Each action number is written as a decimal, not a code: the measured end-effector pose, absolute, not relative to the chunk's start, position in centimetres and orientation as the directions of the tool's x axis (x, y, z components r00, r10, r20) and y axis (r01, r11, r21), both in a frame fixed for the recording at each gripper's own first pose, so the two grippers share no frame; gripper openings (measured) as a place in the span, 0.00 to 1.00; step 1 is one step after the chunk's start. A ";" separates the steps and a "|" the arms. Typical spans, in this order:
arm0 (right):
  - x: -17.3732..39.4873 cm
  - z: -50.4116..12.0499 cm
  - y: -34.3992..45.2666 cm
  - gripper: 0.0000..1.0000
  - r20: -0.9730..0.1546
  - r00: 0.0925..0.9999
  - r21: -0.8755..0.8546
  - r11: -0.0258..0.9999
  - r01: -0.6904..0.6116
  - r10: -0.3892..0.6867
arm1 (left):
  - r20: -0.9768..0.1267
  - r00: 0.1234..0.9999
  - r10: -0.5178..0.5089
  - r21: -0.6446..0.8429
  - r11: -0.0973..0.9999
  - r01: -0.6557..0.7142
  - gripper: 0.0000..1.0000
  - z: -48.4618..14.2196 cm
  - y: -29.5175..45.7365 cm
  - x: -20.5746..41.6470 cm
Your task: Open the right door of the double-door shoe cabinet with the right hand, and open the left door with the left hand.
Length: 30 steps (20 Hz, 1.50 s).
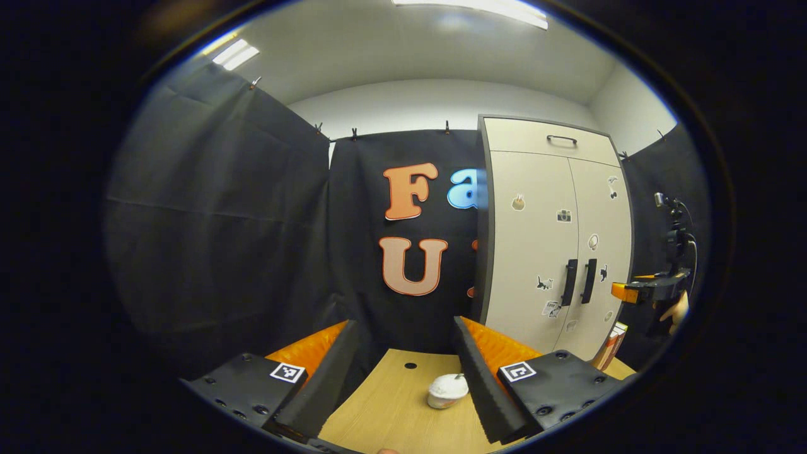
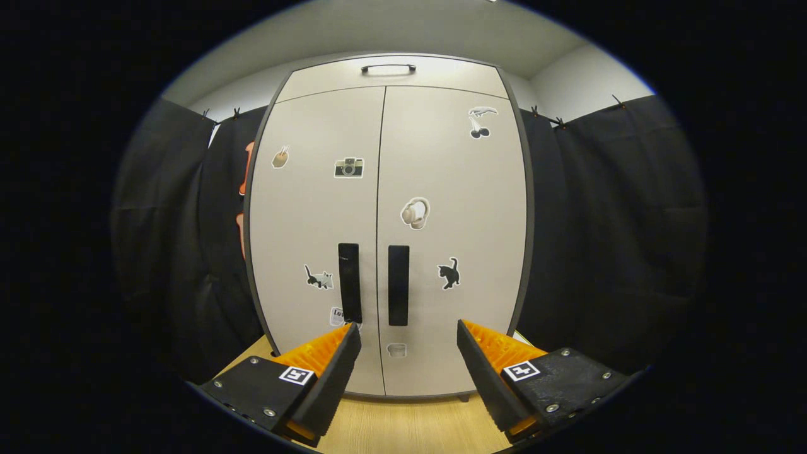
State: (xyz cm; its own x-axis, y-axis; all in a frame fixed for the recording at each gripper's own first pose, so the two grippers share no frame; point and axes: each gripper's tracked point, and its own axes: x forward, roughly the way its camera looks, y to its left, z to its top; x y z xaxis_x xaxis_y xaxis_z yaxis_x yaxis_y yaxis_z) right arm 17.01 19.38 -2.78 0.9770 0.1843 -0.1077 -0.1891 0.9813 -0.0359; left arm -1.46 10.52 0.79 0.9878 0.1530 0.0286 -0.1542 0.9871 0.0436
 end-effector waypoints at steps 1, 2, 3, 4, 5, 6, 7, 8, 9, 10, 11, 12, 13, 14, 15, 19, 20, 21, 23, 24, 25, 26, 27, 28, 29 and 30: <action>17.9 -2.9 20.0 0.94 -0.111 0.976 -0.030 0.981 -0.191 0.187 | 0.026 0.987 0.159 0.043 0.986 -0.160 0.96 0.7 10.8 -1.4; 18.9 -3.0 20.6 0.94 -0.116 0.975 -0.031 0.980 -0.196 0.191 | 0.023 0.986 0.166 0.043 0.985 -0.167 0.96 0.5 11.1 -1.3; 19.8 -3.1 21.1 0.93 -0.116 0.975 -0.038 0.980 -0.196 0.190 | 0.018 0.985 0.173 0.046 0.984 -0.174 0.96 0.2 11.4 -1.1; 20.9 -3.1 21.3 0.93 -0.112 0.977 -0.047 0.981 -0.188 0.182 | 0.015 0.983 0.182 0.049 0.982 -0.183 0.96 0.2 12.0 -0.9; 21.9 -3.2 21.6 0.93 -0.105 0.979 -0.052 0.982 -0.183 0.177 | 0.014 0.981 0.191 0.052 0.980 -0.192 0.96 0.0 12.4 -0.8; 22.8 -3.3 21.9 0.93 -0.101 0.979 -0.051 0.982 -0.184 0.178 | 0.014 0.980 0.200 0.054 0.978 -0.200 0.96 0.0 12.7 -0.8; 23.7 -3.5 22.0 0.93 -0.104 0.979 -0.043 0.983 -0.180 0.175 | 0.013 0.978 0.208 0.056 0.977 -0.208 0.96 -0.1 13.1 -0.7; 24.6 -3.8 22.1 0.93 -0.109 0.979 -0.032 0.983 -0.179 0.174 | 0.010 0.976 0.218 0.058 0.974 -0.219 0.96 -0.2 13.6 -0.6; 25.5 -4.0 22.0 0.93 -0.111 0.979 -0.024 0.985 -0.174 0.170 | 0.007 0.973 0.229 0.060 0.972 -0.229 0.96 -0.3 13.9 -0.6; 26.5 -4.0 21.7 0.93 -0.106 0.982 -0.020 0.987 -0.158 0.155 | 0.007 0.971 0.238 0.058 0.969 -0.239 0.96 -0.3 14.3 -0.6; 27.2 -4.0 21.5 0.93 -0.099 0.985 -0.019 0.989 -0.147 0.144 | 0.009 0.969 0.246 0.055 0.968 -0.246 0.96 -0.2 14.7 -0.7; 27.9 -3.9 21.4 0.93 -0.093 0.986 -0.016 0.990 -0.139 0.137 | 0.013 0.967 0.253 0.052 0.966 -0.253 0.96 -0.1 15.1 -0.7; 28.5 -4.0 21.4 0.92 -0.092 0.986 -0.009 0.991 -0.137 0.136 | 0.018 0.966 0.258 0.047 0.965 -0.259 0.96 -0.1 15.4 -0.7; 29.0 -4.2 21.4 0.90 -0.095 0.986 0.000 0.990 -0.138 0.137 | 0.020 0.964 0.263 0.040 0.964 -0.264 0.96 -0.2 15.7 -0.5; 29.4 -4.4 21.5 0.82 -0.100 0.985 0.006 0.990 -0.140 0.140 | 0.015 0.963 0.268 0.034 0.963 -0.268 0.96 -0.3 16.0 -0.5; 30.6 -5.0 21.7 0.69 -0.114 0.982 0.024 0.988 -0.150 0.152 | 0.003 0.958 0.286 0.040 0.957 -0.286 0.96 -0.9 16.5 -0.2; 30.8 -5.1 21.8 0.68 -0.115 0.981 0.030 0.988 -0.155 0.157 | 0.004 0.958 0.287 0.044 0.957 -0.287 0.96 -0.9 16.4 -0.2; 31.0 -5.2 21.9 0.66 -0.118 0.980 0.034 0.987 -0.158 0.161 | 0.005 0.958 0.287 0.048 0.957 -0.287 0.96 -0.9 16.4 0.0; 31.1 -5.5 22.2 0.62 -0.125 0.976 0.039 0.984 -0.172 0.176 | 0.001 0.959 0.285 0.049 0.957 -0.285 0.96 -1.2 16.1 0.1; 31.2 -5.6 22.4 0.60 -0.125 0.976 0.036 0.984 -0.177 0.180 | -0.003 0.959 0.284 0.049 0.958 -0.284 0.96 -1.3 16.0 0.2; 31.3 -5.7 22.5 0.55 -0.126 0.976 0.031 0.984 -0.178 0.180 | -0.007 0.959 0.285 0.048 0.958 -0.284 0.98 -1.4 15.9 0.3; 31.3 -5.8 22.7 0.52 -0.130 0.974 0.031 0.983 -0.181 0.184 | -0.011 0.958 0.288 0.049 0.957 -0.287 0.96 -1.6 16.0 0.2; 31.2 -6.1 22.9 0.46 -0.140 0.972 0.037 0.982 -0.186 0.189 | -0.011 0.957 0.291 0.049 0.956 -0.291 0.96 -1.7 16.0 0.2; 31.1 -6.3 23.0 0.43 -0.147 0.970 0.043 0.981 -0.188 0.192 | -0.016 0.956 0.292 0.049 0.956 -0.291 0.98 -2.0 15.8 0.2; 31.2 -6.2 23.0 0.36 -0.136 0.971 0.042 0.981 -0.191 0.195 | -0.020 0.957 0.291 0.049 0.956 -0.289 0.98 -2.2 15.8 0.1; 31.2 -6.3 23.0 0.35 -0.137 0.971 0.041 0.980 -0.194 0.198 | -0.026 0.957 0.290 0.051 0.956 -0.288 0.96 -2.5 15.6 0.0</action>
State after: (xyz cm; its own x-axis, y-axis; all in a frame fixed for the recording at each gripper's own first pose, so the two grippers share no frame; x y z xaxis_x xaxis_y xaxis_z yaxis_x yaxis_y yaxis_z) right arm 31.18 22.96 -6.28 0.9707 0.1977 -0.1367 -0.1938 0.9802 0.0408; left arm 0.04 15.63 -2.51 0.9567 0.2899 -0.0264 -0.2883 0.9562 0.0508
